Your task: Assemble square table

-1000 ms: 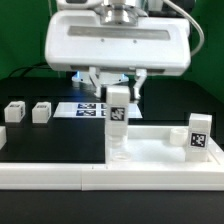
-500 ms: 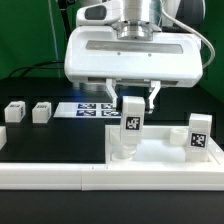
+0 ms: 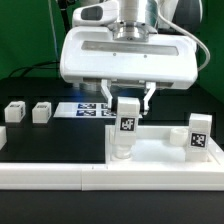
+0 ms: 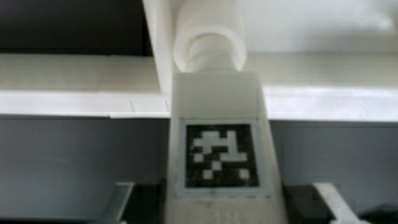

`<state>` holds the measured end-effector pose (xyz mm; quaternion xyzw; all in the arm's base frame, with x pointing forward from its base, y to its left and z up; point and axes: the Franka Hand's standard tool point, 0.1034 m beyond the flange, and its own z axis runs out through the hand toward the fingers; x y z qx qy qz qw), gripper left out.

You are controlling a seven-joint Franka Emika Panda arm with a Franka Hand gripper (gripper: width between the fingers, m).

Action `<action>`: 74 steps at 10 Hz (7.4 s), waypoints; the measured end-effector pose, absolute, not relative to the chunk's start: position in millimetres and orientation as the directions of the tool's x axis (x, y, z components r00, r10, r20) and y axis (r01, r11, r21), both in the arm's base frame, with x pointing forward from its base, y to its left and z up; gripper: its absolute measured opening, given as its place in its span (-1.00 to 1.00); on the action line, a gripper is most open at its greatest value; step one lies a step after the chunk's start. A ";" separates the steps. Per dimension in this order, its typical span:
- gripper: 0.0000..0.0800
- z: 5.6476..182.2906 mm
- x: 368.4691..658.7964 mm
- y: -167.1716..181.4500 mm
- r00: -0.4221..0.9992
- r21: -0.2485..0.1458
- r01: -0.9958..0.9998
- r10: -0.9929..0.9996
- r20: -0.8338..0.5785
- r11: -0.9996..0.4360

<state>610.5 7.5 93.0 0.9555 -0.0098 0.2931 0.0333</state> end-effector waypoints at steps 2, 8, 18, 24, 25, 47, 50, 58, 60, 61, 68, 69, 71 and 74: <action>-0.27 87.7 608.4 6.2 0.830 0.062 -0.038 0.004 0.558 -0.997; -0.27 80.5 606.9 9.0 0.836 0.064 -0.033 0.008 0.549 -0.997; 0.62 80.3 606.9 9.0 0.836 0.064 -0.033 0.008 0.549 -0.997; 0.62 105.9 621.6 -4.7 0.944 -0.011 0.008 0.004 0.331 -1.000; 0.62 106.1 621.1 -1.7 0.972 -0.039 0.012 0.003 0.234 -0.999; -0.25 74.7 634.2 -6.4 0.599 -0.064 -0.799 -0.800 0.000 -0.598; -0.25 74.8 628.0 -6.9 0.182 -0.080 -0.981 -0.982 -0.053 -0.178; 0.60 75.9 625.6 13.6 0.431 -0.149 -0.893 -0.902 -0.008 -0.425; 0.62 75.5 625.5 12.8 0.562 -0.149 -0.817 -0.827 0.014 -0.557; 0.62 75.3 625.4 12.8 0.595 -0.148 -0.793 -0.803 0.020 -0.591; 0.32 76.8 626.2 0.8 0.961 -0.095 -0.246 -0.256 0.109 -0.965; -0.03 76.8 626.2 0.7 0.960 -0.095 -0.247 -0.256 0.109 -0.964; -0.28 76.6 626.0 -0.1 0.928 -0.106 -0.349 -0.359 0.098 -0.931; -0.28 75.5 626.1 -4.0 0.722 -0.120 -0.684 -0.691 0.029 -0.720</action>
Offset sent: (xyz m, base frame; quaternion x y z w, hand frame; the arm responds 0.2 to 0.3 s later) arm 0.0032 0.0047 -0.0022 -0.0018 0.0012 0.0082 1.0000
